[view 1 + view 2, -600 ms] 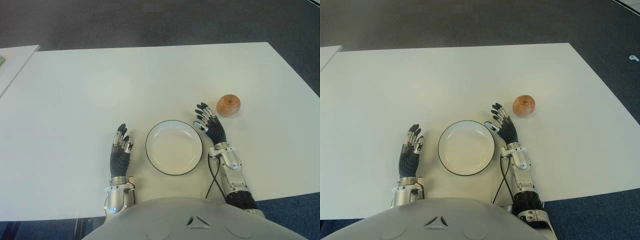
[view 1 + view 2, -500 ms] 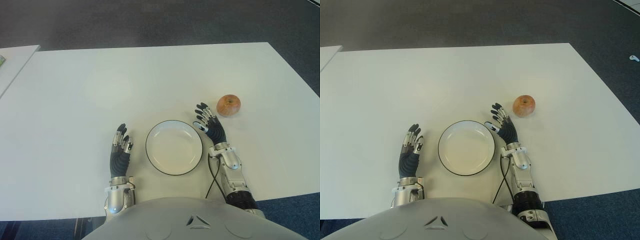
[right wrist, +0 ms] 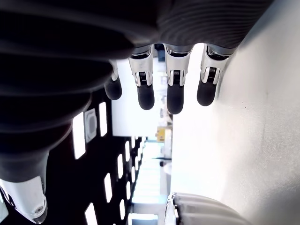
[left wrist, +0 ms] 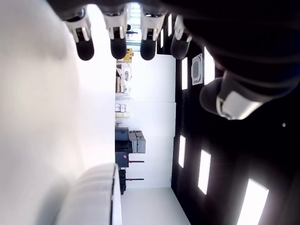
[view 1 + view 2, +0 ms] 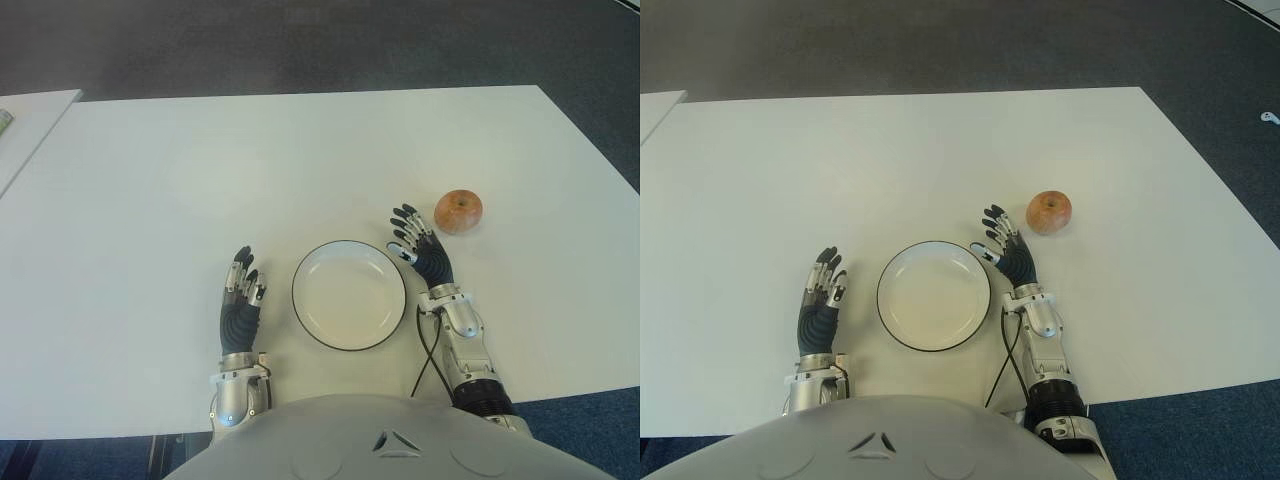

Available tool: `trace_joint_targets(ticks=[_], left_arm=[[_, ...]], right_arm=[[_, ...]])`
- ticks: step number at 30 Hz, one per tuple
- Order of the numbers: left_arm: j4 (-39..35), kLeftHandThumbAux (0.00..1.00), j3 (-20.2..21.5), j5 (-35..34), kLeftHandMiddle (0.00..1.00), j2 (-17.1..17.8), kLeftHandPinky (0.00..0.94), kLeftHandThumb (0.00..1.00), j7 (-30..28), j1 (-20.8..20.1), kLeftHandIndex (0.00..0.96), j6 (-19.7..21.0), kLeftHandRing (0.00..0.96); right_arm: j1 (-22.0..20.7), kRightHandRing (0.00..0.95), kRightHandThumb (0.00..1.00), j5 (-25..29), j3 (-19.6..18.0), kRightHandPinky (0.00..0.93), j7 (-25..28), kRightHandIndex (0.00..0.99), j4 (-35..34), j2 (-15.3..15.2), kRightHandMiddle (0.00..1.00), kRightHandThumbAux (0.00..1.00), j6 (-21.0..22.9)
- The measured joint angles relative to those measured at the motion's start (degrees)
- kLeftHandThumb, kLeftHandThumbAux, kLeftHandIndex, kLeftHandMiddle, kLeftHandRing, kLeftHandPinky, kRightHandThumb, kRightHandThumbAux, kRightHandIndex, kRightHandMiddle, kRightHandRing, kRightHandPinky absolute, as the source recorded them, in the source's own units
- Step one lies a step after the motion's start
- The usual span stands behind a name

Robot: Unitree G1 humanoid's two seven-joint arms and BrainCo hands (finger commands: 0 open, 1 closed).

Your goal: Put the apples into the plate.

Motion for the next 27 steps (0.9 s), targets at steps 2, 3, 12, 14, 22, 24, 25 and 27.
trace_joint_targets(ticks=[2, 3, 12, 14, 22, 24, 25, 27], left_arm=[[-0.3, 0.497, -0.1, 0.0, 0.005, 0.0, 0.026, 0.138, 0.0, 0.0, 0.008, 0.3, 0.000], [-0.4, 0.499, -0.1, 0.0, 0.006, 0.0, 0.027, 0.138, 0.0, 0.0, 0.007, 0.4, 0.000], [-1.2, 0.505, -0.5, 0.5, 0.003, 0.0, 0.032, 0.137, 0.0, 0.1, 0.003, 1.2, 0.000], [-1.3, 0.503, -0.6, 0.5, 0.002, 0.0, 0.030, 0.135, 0.0, 0.1, 0.002, 1.6, 0.000], [-1.7, 0.497, -1.0, 0.5, 0.004, 0.0, 0.016, 0.127, 0.0, 0.2, 0.004, 2.6, 0.000], [-1.8, 0.495, -1.1, 0.4, 0.005, 0.0, 0.010, 0.122, 0.0, 0.2, 0.004, 2.9, 0.000], [-1.9, 0.494, -1.1, 0.4, 0.006, 0.0, 0.009, 0.120, 0.0, 0.2, 0.004, 3.0, 0.000], [-1.9, 0.494, -1.1, 0.2, 0.007, 0.0, 0.009, 0.120, 0.0, 0.2, 0.005, 3.5, 0.000]], right_arm=[[0.0, 0.134, 0.097, 0.1, -0.2, 0.165, 0.1, 0.062, 0.1, 0.0, 0.139, 0.633, -0.1], [0.0, 0.136, 0.097, 0.2, -0.2, 0.166, 0.1, 0.062, 0.1, 0.0, 0.140, 0.633, -0.1], [0.0, 0.161, 0.098, 0.8, -0.5, 0.173, 0.7, 0.079, 0.3, 0.0, 0.172, 0.605, -0.6], [0.0, 0.164, 0.095, 1.0, -0.6, 0.173, 1.0, 0.083, 0.3, 0.0, 0.175, 0.598, -0.8], [1.1, 0.162, 0.090, 1.9, -0.7, 0.174, 2.2, 0.091, -1.1, 0.0, 0.178, 0.584, -1.0], [1.7, 0.161, 0.103, 2.1, -0.8, 0.176, 2.5, 0.087, -1.8, 0.0, 0.176, 0.583, -0.9], [2.0, 0.161, 0.106, 2.3, -0.8, 0.176, 2.6, 0.085, -2.2, 0.0, 0.175, 0.583, -0.9], [2.7, 0.159, 0.123, 2.6, -1.0, 0.177, 2.9, 0.076, -2.9, 0.0, 0.170, 0.584, -0.8]])
